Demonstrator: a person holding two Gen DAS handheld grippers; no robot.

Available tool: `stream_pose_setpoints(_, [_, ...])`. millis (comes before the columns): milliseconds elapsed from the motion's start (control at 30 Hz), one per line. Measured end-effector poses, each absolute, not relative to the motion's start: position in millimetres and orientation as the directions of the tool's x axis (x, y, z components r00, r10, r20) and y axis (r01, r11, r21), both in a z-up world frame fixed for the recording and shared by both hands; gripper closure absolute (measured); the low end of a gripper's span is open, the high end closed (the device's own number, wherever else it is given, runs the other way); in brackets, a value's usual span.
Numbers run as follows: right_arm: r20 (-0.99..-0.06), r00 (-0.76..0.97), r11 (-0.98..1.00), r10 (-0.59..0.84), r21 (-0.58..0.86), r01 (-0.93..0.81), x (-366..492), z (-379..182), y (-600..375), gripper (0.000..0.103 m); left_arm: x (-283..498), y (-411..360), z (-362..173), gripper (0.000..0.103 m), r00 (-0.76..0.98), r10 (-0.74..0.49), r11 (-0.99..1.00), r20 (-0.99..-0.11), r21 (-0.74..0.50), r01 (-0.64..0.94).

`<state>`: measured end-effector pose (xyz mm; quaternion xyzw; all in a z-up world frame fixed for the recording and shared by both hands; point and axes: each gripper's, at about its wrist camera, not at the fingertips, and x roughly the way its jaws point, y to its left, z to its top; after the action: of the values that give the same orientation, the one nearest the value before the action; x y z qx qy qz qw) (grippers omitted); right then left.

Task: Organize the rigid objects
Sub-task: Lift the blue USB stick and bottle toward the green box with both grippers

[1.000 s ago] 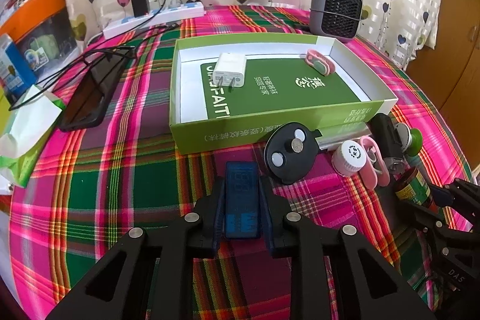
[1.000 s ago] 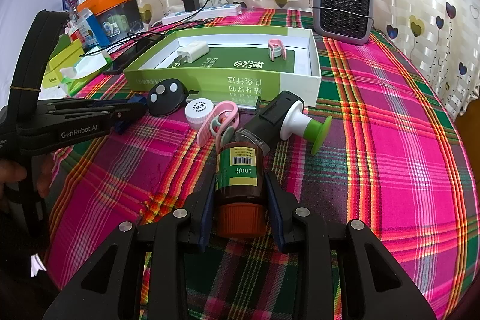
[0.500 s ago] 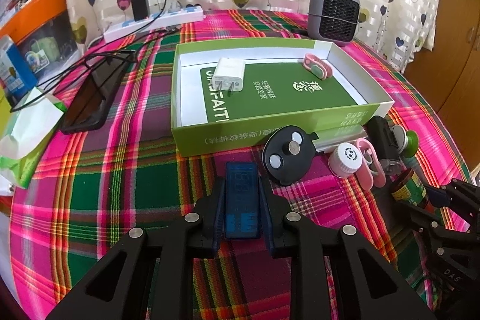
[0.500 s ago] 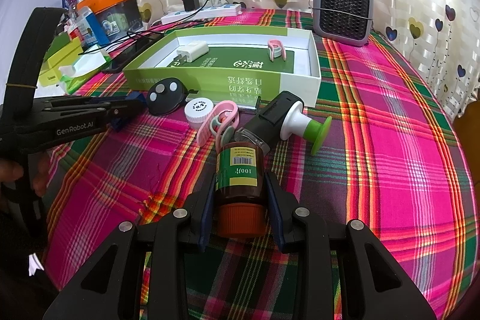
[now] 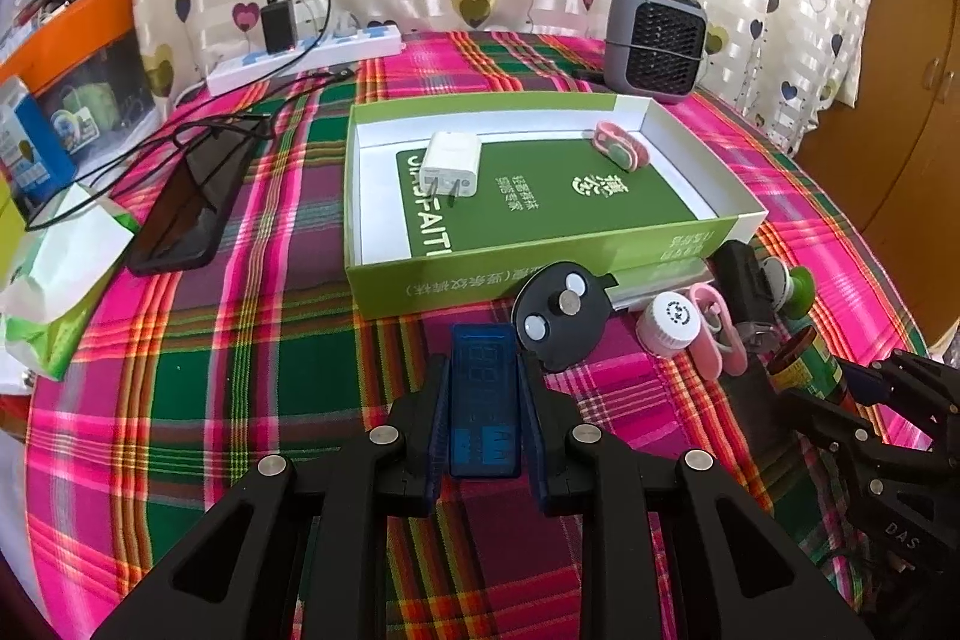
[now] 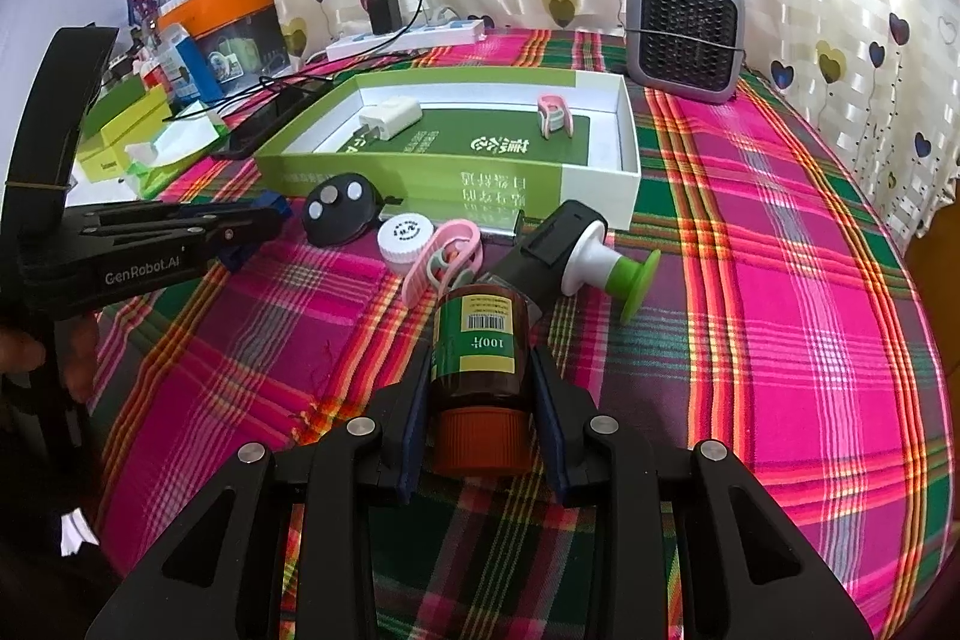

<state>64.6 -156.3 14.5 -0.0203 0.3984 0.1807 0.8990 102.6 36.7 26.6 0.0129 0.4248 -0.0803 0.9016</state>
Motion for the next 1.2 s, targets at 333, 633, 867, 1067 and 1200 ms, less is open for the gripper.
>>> stream_pose_setpoints(333, [-0.704,0.631,0.931,0.325,0.119,-0.346,65,28,-157,0.070,99,39,45,0.082,0.647,-0.151,0.985,-0.747,-0.056,0.164])
stream_pose_setpoints(633, [-0.680,0.651,0.928,0.337,0.126,-0.350,78,48,-159,0.070,110,41,58,0.082,0.660,-0.166,0.984,-0.732,-0.075,0.164])
stream_pose_setpoints(867, [-0.669,0.654,0.922,0.353,0.133,-0.363,96,61,-158,0.070,124,39,64,0.082,0.659,-0.176,0.982,-0.731,-0.083,0.171])
stream_pose_setpoints(1067, [-0.672,0.646,0.918,0.362,0.137,-0.371,119,68,-156,0.070,139,41,66,0.082,0.662,-0.170,0.984,-0.730,-0.088,0.155])
stream_pose_setpoints(1200, [-0.677,0.640,0.917,0.362,0.136,-0.375,141,72,-151,0.070,148,42,64,0.082,0.659,-0.166,0.985,-0.734,-0.088,0.149])
